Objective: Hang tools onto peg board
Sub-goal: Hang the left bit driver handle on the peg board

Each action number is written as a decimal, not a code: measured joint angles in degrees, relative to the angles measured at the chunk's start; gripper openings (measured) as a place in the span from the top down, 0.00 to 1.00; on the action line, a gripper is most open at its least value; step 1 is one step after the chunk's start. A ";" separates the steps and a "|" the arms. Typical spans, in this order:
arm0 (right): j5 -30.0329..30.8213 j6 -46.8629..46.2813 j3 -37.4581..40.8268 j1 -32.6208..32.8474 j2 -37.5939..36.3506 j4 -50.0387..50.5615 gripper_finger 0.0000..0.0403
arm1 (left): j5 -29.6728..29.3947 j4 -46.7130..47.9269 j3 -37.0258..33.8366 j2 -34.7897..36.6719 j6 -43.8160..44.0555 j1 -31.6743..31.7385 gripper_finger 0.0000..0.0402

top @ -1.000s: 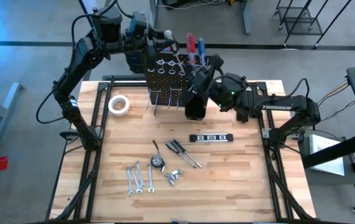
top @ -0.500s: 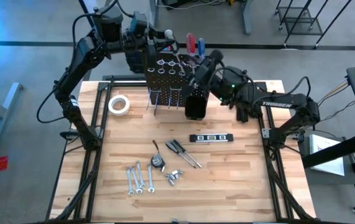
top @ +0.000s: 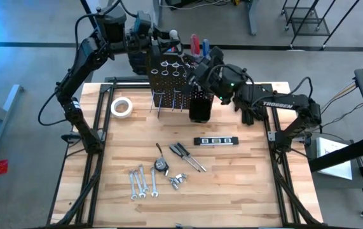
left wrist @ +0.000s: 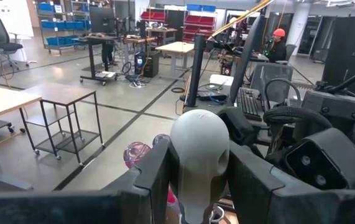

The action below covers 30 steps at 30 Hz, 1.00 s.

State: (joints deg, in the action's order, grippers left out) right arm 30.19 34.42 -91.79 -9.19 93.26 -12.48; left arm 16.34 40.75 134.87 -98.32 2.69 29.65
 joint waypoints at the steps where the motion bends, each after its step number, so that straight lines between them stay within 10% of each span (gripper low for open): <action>1: 0.26 0.01 -1.00 -0.01 0.56 0.56 0.75 | 0.02 -0.01 0.00 0.00 0.30 0.00 0.70; 30: -0.69 -22.55 -11.71 -2.05 2.65 19.84 1.00 | 1.11 -0.84 0.00 -0.11 -0.33 -0.04 0.65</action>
State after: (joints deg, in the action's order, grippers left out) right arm 29.50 11.86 -103.50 -11.25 95.91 7.36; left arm 17.45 39.92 134.87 -98.43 2.36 29.61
